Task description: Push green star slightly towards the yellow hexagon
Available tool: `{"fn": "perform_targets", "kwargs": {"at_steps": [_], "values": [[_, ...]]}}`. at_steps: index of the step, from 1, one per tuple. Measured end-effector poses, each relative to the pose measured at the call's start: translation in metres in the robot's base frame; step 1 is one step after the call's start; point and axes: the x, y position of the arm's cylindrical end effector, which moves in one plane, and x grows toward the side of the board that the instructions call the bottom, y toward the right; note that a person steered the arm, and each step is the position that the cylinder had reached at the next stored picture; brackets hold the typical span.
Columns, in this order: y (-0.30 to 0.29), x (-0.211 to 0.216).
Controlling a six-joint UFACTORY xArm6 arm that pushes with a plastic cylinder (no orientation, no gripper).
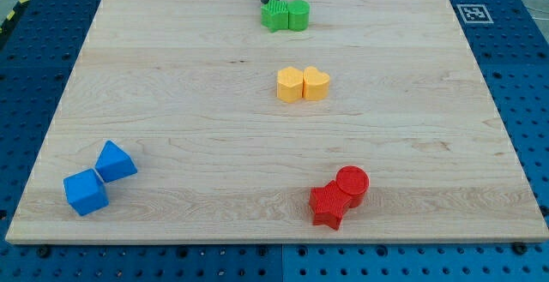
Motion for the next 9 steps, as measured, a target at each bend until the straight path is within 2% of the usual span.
{"fn": "perform_targets", "kwargs": {"at_steps": [9], "values": [[0.000,0.045]]}}
